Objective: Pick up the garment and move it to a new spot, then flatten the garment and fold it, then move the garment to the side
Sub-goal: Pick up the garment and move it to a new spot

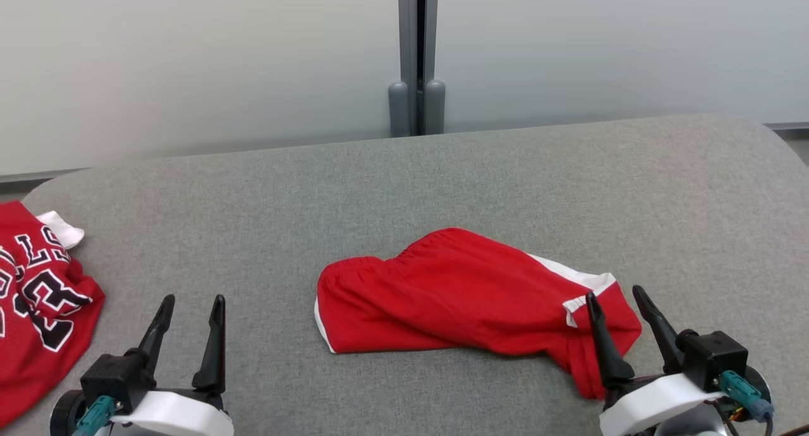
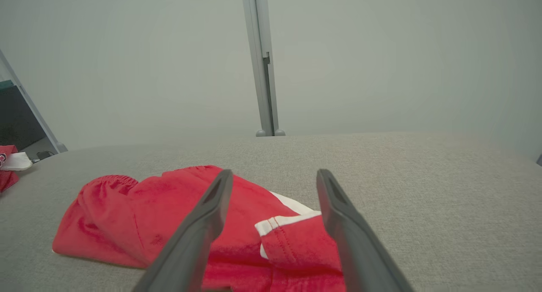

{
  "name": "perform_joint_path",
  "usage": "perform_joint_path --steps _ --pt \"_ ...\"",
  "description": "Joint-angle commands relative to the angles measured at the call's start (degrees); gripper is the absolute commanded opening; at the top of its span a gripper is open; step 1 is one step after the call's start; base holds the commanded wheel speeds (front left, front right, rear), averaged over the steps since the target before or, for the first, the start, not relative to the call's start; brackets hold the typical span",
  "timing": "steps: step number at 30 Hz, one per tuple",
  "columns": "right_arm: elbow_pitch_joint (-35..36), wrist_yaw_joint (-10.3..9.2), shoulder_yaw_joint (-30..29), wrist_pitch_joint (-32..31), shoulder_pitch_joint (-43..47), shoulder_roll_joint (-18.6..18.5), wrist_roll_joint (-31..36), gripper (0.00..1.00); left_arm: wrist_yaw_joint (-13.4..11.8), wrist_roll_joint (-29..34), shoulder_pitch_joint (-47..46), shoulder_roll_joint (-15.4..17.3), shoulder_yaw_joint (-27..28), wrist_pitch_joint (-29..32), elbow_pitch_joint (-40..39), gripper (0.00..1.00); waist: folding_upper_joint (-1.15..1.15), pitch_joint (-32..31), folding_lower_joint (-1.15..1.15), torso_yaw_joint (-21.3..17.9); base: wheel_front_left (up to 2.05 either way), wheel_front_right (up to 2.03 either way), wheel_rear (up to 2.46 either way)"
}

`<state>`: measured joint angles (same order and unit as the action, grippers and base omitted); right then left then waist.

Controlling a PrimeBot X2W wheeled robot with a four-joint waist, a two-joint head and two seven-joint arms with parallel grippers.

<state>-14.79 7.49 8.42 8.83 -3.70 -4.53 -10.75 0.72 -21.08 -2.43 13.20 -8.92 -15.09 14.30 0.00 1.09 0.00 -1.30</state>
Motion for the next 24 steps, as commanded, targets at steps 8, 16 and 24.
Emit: perform_joint_path --steps 8,16,24 --pt "1.3 0.0 0.2 -1.4 2.8 -0.1 -0.3 1.0 0.4 1.5 3.3 -0.4 0.8 -0.1 0.0 1.0 0.0 -2.7 0.0 0.0 0.0 0.0 0.0" --pt "1.9 0.0 0.2 -2.1 3.4 0.2 -0.3 1.0 0.8 1.5 4.0 -0.5 1.1 -0.1 0.2 1.0 0.0 -3.0 0.0 -0.2 0.0 0.0 0.0" --pt "1.7 0.0 0.4 -2.0 3.1 0.5 -0.4 1.0 0.7 1.9 3.5 -0.4 1.1 -0.1 0.9 1.0 0.0 -3.0 0.0 -0.4 0.0 0.0 0.0"
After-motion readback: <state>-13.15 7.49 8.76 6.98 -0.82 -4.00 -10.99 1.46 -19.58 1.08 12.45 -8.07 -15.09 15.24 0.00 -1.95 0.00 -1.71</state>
